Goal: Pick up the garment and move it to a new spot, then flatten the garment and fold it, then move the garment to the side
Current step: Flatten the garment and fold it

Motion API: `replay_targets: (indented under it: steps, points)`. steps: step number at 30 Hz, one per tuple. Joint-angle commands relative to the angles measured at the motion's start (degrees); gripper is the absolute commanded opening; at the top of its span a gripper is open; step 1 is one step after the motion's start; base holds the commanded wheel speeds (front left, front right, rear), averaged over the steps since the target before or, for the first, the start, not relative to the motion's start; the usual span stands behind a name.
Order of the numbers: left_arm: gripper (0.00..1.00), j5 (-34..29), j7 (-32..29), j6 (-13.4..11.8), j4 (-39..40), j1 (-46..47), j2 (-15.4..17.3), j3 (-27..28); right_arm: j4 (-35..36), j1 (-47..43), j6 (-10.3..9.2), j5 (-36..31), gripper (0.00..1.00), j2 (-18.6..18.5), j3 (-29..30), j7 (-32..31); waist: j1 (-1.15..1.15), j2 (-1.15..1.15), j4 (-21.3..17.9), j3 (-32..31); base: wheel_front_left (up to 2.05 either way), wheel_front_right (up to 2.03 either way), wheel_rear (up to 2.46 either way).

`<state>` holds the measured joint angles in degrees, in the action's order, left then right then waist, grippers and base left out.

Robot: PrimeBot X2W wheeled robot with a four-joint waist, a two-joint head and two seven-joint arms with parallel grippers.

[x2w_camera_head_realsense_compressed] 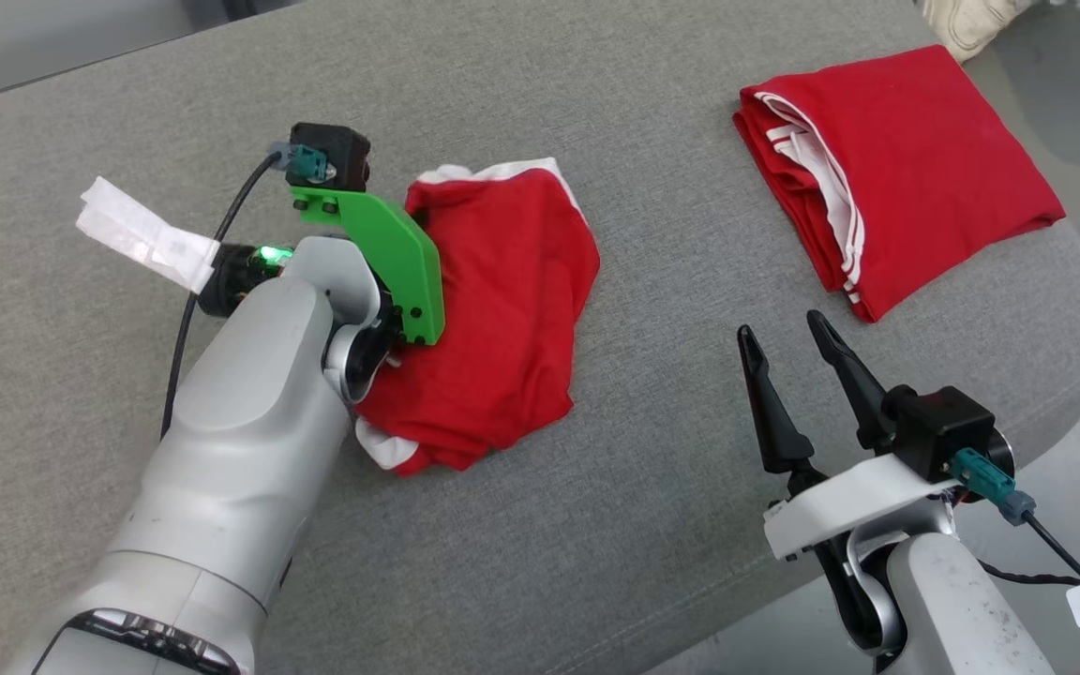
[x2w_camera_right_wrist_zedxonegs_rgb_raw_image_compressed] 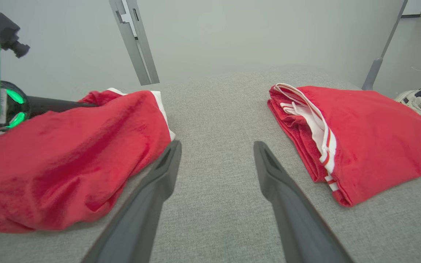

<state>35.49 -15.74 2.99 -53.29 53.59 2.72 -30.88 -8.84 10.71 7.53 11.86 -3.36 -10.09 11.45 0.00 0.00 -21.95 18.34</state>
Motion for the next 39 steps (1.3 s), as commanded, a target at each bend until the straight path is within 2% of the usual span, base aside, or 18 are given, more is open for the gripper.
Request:
replay_targets:
  steps: [1,7,13,18,23,27,31,35,39]
  points:
    - [0.0,0.7,2.4,0.7,1.2,1.4,0.3,-0.3,0.2,0.4,-0.09,-0.5,1.0,-0.1,0.1,0.0,0.0,0.0,1.1,-1.0,0.0,0.0,0.0]
    - [0.0,3.1,18.4,2.7,9.3,5.7,0.3,-3.4,0.5,-0.5,-0.09,-0.9,1.0,-0.5,0.6,-0.8,0.0,0.0,3.8,-3.9,0.0,0.0,0.0]
    - [0.0,8.6,28.1,3.5,17.8,9.5,0.3,-7.3,1.0,-1.4,-0.09,-0.9,1.0,-1.0,1.1,-1.6,0.0,0.0,6.3,-6.8,0.0,0.0,0.0]
    - [0.0,9.7,30.6,3.3,23.5,9.7,0.3,-10.2,1.9,-2.2,-0.09,-1.1,1.0,-1.0,1.7,-2.2,0.0,0.0,8.8,-7.5,0.0,0.0,0.0]
    - [0.0,6.9,30.8,3.9,22.7,2.4,1.1,-15.6,3.0,-2.8,-0.09,-1.3,1.0,-1.0,2.7,-2.6,0.0,0.0,12.6,-7.1,0.0,0.0,0.0]
    - [0.0,6.0,30.9,4.4,21.3,-5.1,4.8,-20.9,3.4,-3.1,-0.09,-1.4,1.0,-1.1,2.6,-3.2,0.0,0.0,15.4,-7.1,0.0,0.0,0.0]
    - [0.0,8.3,30.9,4.5,22.0,-11.6,8.9,-25.4,3.9,-3.3,-0.09,-1.6,1.0,-1.2,2.7,-3.5,0.0,0.0,17.9,-7.4,0.0,0.0,0.0]
    - [0.0,7.3,30.9,4.5,22.7,-15.8,13.3,-25.2,4.4,-3.6,-0.09,-1.7,1.0,-1.3,2.9,-3.9,0.0,0.0,19.9,-8.0,0.0,0.0,0.0]
    - [0.0,3.9,31.0,3.3,23.0,-19.4,15.4,-21.0,4.4,-3.8,-0.09,-1.7,1.0,-1.3,2.7,-4.2,0.0,0.0,20.8,-8.8,0.0,0.0,0.0]
